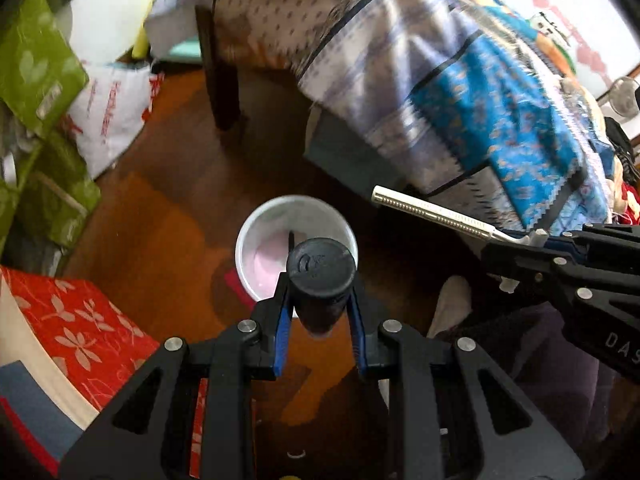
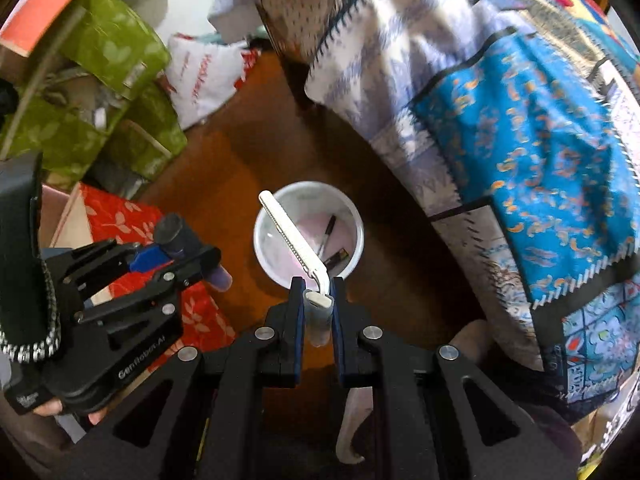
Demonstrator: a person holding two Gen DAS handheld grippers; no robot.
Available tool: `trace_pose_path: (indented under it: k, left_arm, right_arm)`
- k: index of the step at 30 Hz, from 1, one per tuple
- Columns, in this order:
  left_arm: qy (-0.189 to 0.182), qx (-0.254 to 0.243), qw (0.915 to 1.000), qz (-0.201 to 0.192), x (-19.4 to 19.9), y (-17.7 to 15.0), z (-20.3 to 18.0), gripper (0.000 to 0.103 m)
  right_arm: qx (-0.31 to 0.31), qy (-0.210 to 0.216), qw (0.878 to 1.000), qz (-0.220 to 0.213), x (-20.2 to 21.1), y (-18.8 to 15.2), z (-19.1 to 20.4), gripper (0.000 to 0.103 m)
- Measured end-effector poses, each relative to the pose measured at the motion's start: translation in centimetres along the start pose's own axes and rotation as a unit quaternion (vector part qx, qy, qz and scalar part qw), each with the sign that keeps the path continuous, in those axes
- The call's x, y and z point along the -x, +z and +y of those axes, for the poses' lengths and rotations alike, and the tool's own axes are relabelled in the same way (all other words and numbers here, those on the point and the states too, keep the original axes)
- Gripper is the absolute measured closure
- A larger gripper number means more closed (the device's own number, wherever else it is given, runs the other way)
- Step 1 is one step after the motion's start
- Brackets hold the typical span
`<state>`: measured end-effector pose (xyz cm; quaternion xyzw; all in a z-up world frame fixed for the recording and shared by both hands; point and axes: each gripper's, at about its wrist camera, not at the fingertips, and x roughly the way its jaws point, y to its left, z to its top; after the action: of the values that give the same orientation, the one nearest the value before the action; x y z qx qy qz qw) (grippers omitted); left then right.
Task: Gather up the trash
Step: 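Carry the purple cylinder and white comb over the white bin, then open both grippers to drop the cylinder and comb into the bin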
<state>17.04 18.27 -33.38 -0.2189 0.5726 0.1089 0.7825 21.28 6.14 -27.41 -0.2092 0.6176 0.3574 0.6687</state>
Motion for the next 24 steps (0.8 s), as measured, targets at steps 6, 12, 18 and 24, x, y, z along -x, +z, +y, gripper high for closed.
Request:
trace_pose_path:
  k: [6,12,18,24]
  left_arm:
    - [-0.007,0.012,0.9997,0.019,-1.6,1.1,0.9,0.078]
    - [0.006,0.028,0.9991,0.031,-1.8,1.8,1.9,0.077]
    - [0.010,0.024,0.9996,0.015,-0.1,1.4,2.2,0.074]
    - [0.012,0.015,0.9996,-0.019,3.4,1.0,1.2,0.074]
  right_arm:
    - [0.002,0.019,1.000,0.015,-1.7,2.1,1.0,0.091]
    - [-0.005,0.034,0.999,0.022,-1.9,3.0,1.0,0.072]
    - [0.002,0.033,0.999,0.007,-0.6,2.3,0.9,0.072]
    - [0.016,0.026,0.999,-0.024,1.8,1.4,0.9,0.072]
